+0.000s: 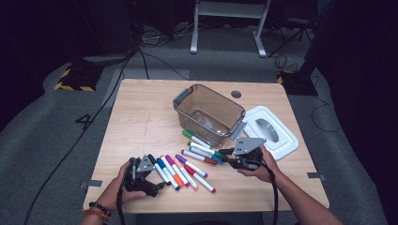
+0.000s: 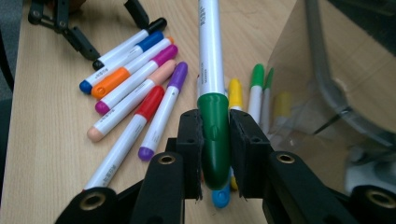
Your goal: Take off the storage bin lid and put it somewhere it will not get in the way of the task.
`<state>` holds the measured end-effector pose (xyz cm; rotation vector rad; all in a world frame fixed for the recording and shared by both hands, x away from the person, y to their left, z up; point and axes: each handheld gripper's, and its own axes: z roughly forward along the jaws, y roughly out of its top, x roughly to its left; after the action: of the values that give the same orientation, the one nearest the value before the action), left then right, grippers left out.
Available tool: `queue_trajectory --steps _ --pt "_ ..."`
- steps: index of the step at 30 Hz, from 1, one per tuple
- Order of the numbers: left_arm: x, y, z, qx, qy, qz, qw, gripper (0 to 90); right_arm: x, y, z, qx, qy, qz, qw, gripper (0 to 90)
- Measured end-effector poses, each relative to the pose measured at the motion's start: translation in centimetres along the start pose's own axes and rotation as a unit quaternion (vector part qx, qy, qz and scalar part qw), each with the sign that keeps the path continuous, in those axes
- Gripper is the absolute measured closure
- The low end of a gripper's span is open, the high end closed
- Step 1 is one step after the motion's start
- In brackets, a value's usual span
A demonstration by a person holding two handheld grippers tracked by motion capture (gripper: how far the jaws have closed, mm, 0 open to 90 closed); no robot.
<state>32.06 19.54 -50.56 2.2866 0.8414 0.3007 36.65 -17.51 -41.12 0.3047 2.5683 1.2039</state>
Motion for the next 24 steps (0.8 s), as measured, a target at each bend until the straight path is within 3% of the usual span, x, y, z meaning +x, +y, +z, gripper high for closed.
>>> queue_trajectory --steps 13,24 --pt "0.0 0.0 0.0 0.0 -0.001 0.0 1.0 1.6 -2.6 1.8 -2.6 -0.029 -0.042 0.005 0.9987 75.1" --pt "0.0 0.0 0.0 0.0 -0.001 0.0 1.0 1.6 -5.7 3.3 -3.1 -0.019 -0.069 0.017 0.9973 75.1"
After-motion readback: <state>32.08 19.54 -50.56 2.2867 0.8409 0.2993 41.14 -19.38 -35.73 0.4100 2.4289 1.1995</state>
